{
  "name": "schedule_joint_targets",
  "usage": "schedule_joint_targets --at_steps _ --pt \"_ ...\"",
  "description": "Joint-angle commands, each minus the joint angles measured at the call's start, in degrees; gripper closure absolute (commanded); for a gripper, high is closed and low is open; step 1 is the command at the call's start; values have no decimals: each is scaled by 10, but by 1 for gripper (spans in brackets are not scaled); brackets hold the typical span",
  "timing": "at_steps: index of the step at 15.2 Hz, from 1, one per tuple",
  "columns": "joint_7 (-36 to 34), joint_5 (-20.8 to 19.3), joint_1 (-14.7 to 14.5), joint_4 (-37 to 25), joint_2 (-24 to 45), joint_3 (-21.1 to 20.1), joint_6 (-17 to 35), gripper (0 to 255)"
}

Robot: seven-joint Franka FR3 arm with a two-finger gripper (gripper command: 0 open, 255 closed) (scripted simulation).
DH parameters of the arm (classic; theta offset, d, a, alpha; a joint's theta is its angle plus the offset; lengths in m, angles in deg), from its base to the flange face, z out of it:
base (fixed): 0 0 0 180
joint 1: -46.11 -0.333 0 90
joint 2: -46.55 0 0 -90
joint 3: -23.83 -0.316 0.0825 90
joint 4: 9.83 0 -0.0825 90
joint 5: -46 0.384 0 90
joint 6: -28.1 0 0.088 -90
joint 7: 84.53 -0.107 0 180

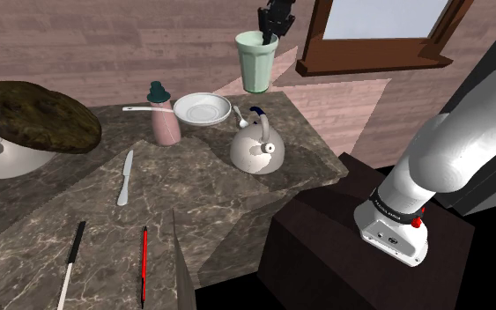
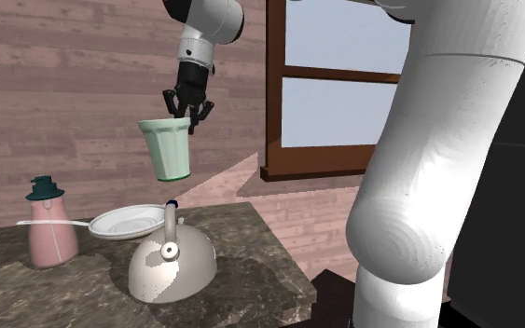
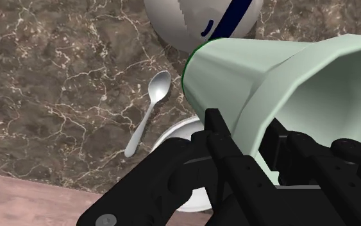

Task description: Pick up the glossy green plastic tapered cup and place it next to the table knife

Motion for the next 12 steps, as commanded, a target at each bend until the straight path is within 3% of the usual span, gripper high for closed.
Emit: schedule_joint_targets --at_steps 1,12 --pt "-28 3 -12 -3 4 -17 7 255" --pt "-172 -1 -75 -94 91 -99 29 255"
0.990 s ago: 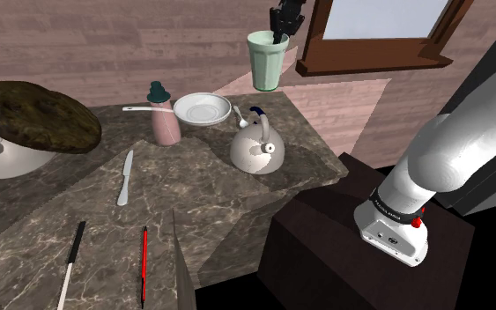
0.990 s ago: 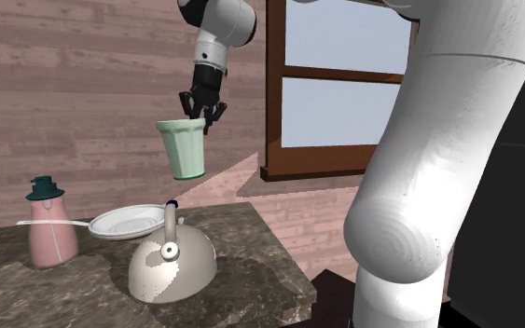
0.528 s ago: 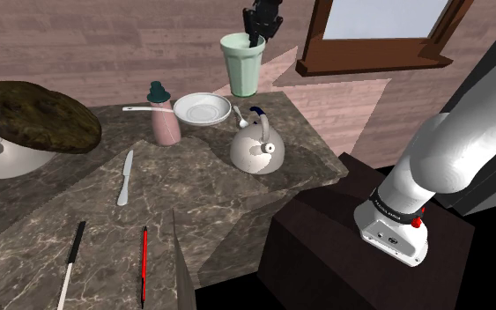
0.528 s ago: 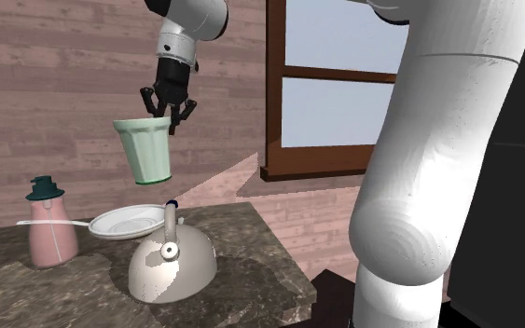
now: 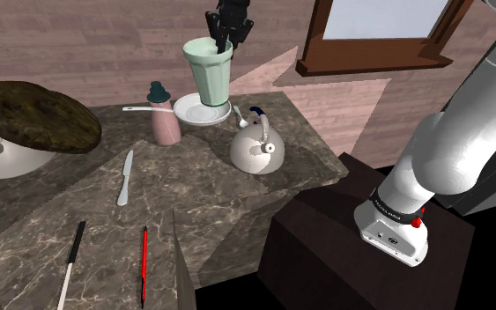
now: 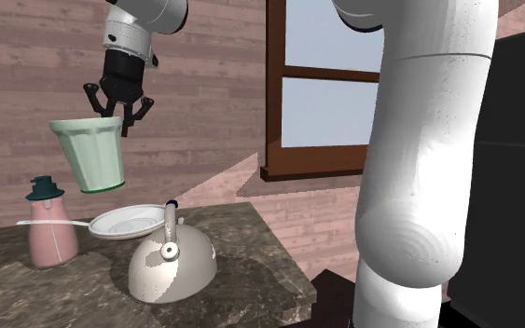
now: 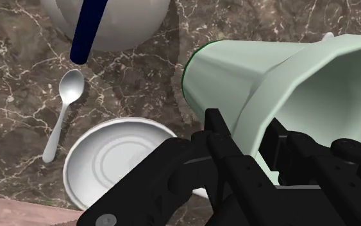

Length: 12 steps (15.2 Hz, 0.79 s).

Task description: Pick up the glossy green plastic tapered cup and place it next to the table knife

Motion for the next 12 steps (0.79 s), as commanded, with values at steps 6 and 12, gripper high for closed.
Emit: schedule_joint_targets --at_steps 6,12 --pt "-93 -21 -45 -104 87 -44 -1 255" --pt "-169 -53 -94 -237 188 -70 -23 255"
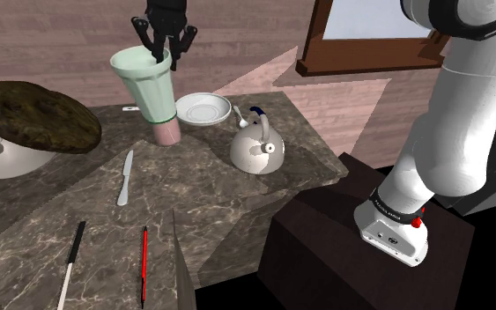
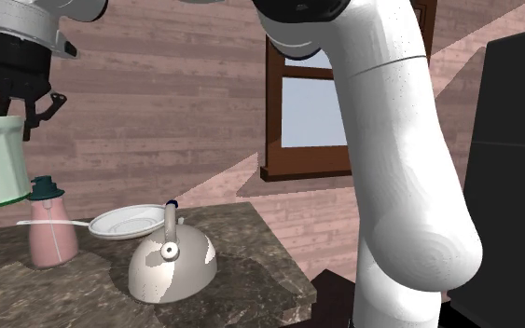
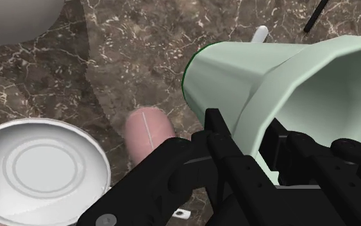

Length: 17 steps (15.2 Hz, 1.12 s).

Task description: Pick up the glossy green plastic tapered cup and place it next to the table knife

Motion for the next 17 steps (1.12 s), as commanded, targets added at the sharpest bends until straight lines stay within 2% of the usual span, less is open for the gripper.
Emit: schedule_joint_targets --at_steps 1,17 --pt "-34 -16 -24 -71 48 -9 -18 255" --pt "-16 -8 -19 82 28 -7 114 255"
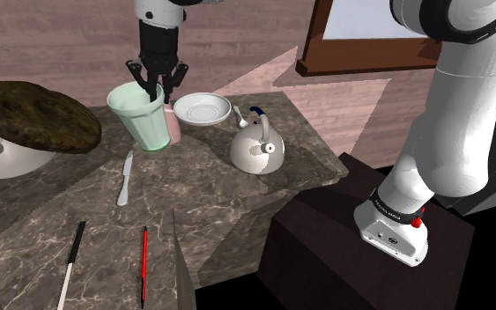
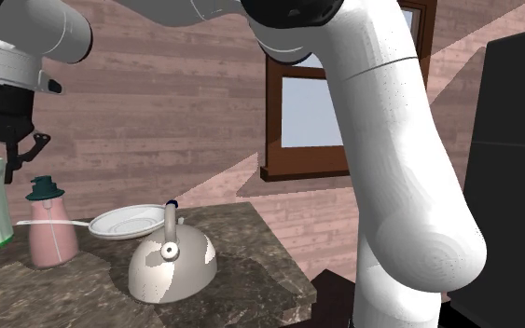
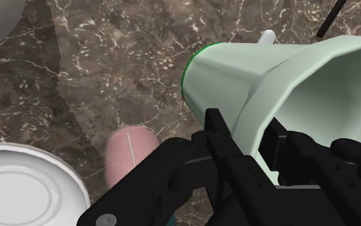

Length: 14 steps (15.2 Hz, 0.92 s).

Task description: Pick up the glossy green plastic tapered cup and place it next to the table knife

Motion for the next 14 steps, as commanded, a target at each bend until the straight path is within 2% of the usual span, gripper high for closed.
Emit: schedule_joint_targets --at_steps 1,14 --pt "1 0 0 12 2 0 15 255" --pt "12 2 0 92 17 1 109 255"
